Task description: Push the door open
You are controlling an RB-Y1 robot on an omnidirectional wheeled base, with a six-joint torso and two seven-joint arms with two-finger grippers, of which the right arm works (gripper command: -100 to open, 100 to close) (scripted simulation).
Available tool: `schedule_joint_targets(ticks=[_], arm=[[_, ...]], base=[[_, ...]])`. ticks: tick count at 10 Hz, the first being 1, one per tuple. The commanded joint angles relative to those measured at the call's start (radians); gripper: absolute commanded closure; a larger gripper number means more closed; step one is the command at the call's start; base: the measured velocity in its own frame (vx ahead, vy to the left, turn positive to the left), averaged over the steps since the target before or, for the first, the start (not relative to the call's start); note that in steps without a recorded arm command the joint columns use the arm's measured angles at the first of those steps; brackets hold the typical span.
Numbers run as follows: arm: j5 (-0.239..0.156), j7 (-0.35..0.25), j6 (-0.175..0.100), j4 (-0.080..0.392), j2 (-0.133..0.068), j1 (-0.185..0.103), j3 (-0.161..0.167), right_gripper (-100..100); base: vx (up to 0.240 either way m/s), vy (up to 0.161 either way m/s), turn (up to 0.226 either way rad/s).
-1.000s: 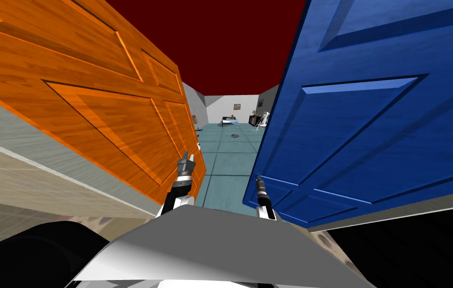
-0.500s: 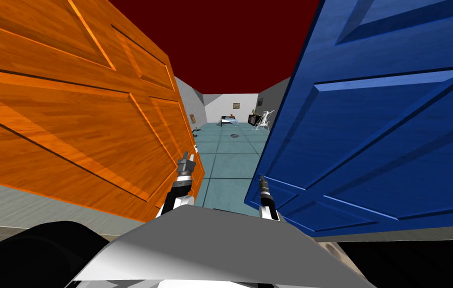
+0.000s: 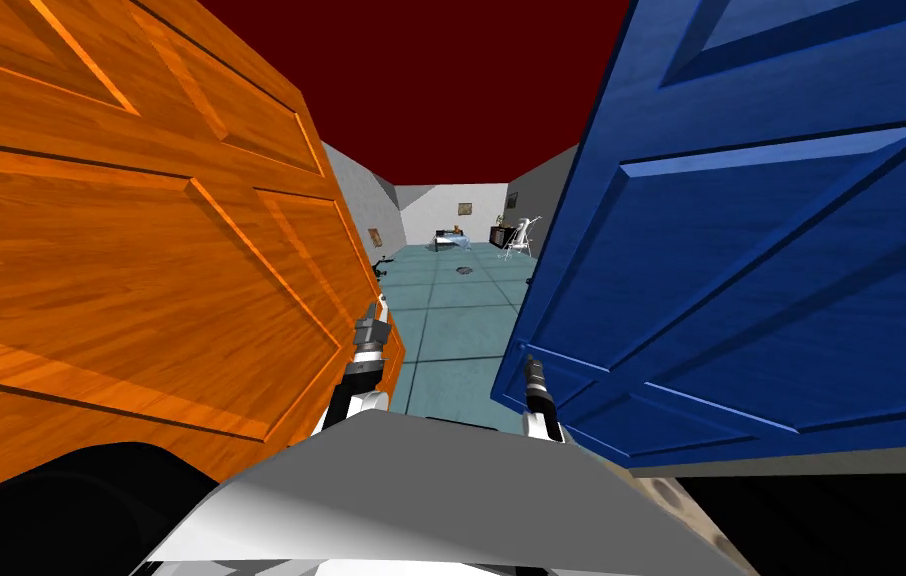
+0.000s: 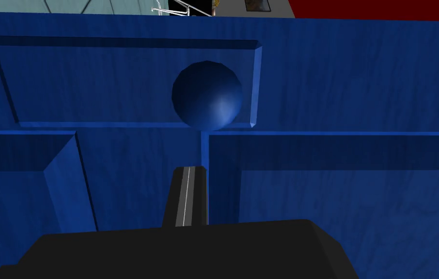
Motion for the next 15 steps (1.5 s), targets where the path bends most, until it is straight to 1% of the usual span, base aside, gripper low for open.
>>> schedule_joint_targets(ticks=[1, 4, 5, 6, 7, 11, 15], arm=[[-0.004, -0.001, 0.004, -0.005, 0.006, 0.002, -0.003, -100], [-0.014, -0.001, 0.011, -0.012, 0.023, 0.001, -0.010, -100], [-0.017, -0.001, 0.014, -0.015, 0.032, 0.001, -0.013, -100], [-0.015, -0.002, 0.014, -0.016, 0.027, 0.003, -0.011, -100], [-0.017, -0.001, 0.009, -0.014, 0.021, 0.005, -0.014, -100], [-0.020, 0.001, -0.004, -0.010, 0.015, 0.009, -0.020, -100], [-0.023, 0.003, -0.019, -0.005, 0.020, 0.013, -0.027, -100]], base=[[-0.204, 0.136, -0.052], [-0.209, 0.149, -0.065], [-0.208, 0.132, -0.050], [-0.084, 0.060, -0.018], [0.082, 0.008, 0.029], [0.202, -0.048, 0.029], [0.190, -0.057, 0.030]])
